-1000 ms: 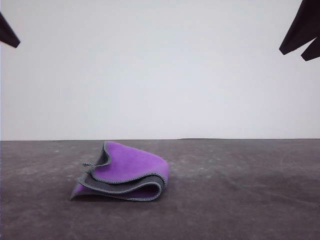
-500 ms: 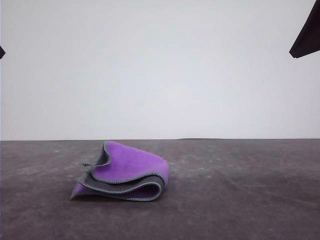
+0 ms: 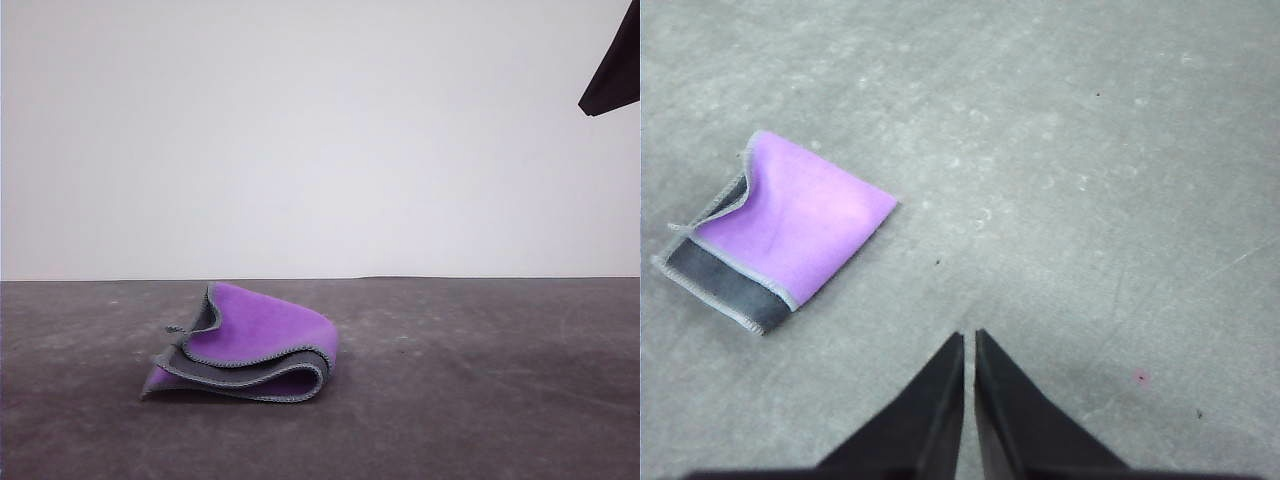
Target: Fold clothes
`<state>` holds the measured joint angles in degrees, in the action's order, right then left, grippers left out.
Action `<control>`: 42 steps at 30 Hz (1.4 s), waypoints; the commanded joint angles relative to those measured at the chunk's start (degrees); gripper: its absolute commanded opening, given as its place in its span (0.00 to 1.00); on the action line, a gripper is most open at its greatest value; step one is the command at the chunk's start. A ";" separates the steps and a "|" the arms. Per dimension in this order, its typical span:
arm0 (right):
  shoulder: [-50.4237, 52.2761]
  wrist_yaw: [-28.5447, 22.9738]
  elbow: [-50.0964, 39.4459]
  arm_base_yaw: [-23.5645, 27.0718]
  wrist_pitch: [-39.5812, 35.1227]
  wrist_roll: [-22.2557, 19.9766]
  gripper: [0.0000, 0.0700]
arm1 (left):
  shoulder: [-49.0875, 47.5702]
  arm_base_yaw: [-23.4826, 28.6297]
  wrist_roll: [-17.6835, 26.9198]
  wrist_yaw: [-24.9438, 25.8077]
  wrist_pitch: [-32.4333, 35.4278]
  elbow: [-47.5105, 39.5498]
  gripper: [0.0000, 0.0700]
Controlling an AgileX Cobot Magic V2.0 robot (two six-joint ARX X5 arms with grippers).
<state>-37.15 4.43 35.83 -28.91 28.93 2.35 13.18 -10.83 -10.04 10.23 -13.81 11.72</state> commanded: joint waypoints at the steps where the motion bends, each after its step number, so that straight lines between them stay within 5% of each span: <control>1: -0.13 0.00 0.35 -0.32 -0.61 -0.22 0.02 | -2.88 2.24 0.97 -0.27 1.79 -1.68 0.00; 13: -0.13 0.02 0.35 -0.32 -0.62 -0.22 0.02 | -13.01 14.80 5.93 -0.38 4.24 -10.51 0.00; 21: -0.13 0.02 0.37 -0.33 -0.63 -0.22 0.02 | -13.01 14.95 7.91 -7.74 3.59 -10.99 0.00; 42: -0.13 0.02 0.37 -0.32 -0.63 -0.22 0.02 | -12.99 11.72 7.64 -7.68 3.54 -10.99 0.00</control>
<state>-37.12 4.43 35.83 -28.91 28.91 2.35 0.23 0.86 -2.95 2.72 -10.23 1.87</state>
